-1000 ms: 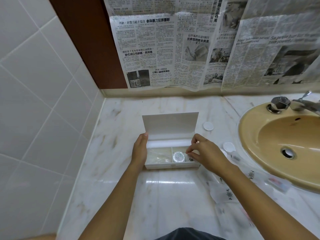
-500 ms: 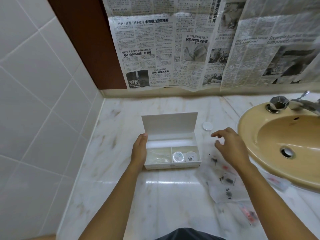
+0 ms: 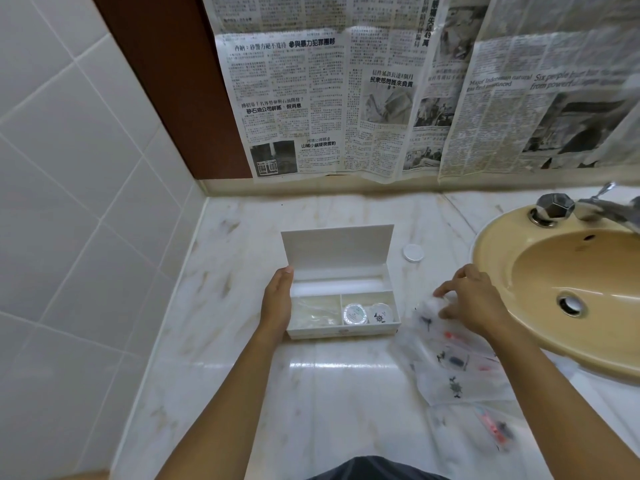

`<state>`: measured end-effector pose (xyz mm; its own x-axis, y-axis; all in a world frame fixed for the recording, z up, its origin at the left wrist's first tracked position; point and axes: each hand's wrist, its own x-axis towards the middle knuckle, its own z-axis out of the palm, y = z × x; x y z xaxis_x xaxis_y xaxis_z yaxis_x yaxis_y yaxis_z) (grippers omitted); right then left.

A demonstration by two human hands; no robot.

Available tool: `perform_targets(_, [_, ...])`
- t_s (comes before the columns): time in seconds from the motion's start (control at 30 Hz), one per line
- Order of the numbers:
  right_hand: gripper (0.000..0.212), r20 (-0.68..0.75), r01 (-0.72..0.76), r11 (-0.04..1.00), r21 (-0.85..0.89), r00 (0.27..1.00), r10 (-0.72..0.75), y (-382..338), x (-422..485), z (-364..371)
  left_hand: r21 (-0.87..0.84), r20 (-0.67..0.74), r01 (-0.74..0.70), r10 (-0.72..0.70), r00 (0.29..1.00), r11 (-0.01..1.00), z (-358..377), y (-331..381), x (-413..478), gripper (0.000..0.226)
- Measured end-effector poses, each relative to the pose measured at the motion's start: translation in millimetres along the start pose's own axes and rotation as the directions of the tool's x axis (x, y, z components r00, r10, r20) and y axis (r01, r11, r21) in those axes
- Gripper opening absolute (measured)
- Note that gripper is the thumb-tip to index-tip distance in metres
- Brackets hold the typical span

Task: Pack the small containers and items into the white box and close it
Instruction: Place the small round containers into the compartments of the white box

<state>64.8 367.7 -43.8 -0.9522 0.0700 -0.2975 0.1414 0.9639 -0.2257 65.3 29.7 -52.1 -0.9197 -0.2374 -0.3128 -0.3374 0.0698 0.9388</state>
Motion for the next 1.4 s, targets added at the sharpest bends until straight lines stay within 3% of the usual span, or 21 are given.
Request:
perform_targets(0.17, [0.029,0.002,0.016,0.999,0.052,1.0,-0.016,-3,-1,-5,-0.004,0.015,-0.011,0.011,1.0,1.0,-1,-3,2,0.021])
perform_targets(0.33, [0.025,-0.116,0.076,0.962,0.263,0.992,-0.047,-13,-7,-17,-0.01,0.014,-0.012,0.013,1.0,1.0,-2,-5,3,0.024])
perform_targets(0.5, [0.016,-0.205,0.195,0.877,0.439,0.972,-0.114,-33,-21,-35,-0.002,0.013,-0.007,0.007,1.0,1.0,-2,-7,4,0.025])
perform_targets(0.6, [0.018,-0.22,0.264,0.751,0.606,0.962,-0.161,-45,-29,-38,-0.009,0.014,-0.006,0.007,1.0,1.0,-2,-7,5,0.023])
perform_targets(0.7, [0.017,-0.192,0.28,0.677,0.681,0.96,-0.204,-53,-39,-36,-0.008,0.016,-0.01,0.01,1.0,1.0,-2,-8,6,0.03])
perform_targets(0.87, [0.021,-0.096,0.257,0.689,0.678,0.96,-0.264,-61,-46,-26,-0.015,0.012,-0.018,0.018,1.0,1.0,-2,-10,7,0.029])
perform_targets(1.1, [0.014,-0.076,0.329,0.81,0.486,0.939,-0.336,-75,-42,-19,-0.014,0.017,-0.022,0.022,1.0,1.0,-3,-11,8,0.033])
perform_targets(1.27, [0.009,0.012,0.374,0.915,0.152,0.925,-0.38,-91,-34,-21,-0.013,0.011,-0.025,0.025,1.0,1.0,-2,-8,6,0.027])
perform_targets(1.4, [0.008,-0.024,0.338,0.939,-0.063,0.94,-0.34,-104,-28,-12,-0.017,0.014,-0.021,0.021,1.0,1.0,-2,-7,5,0.03])
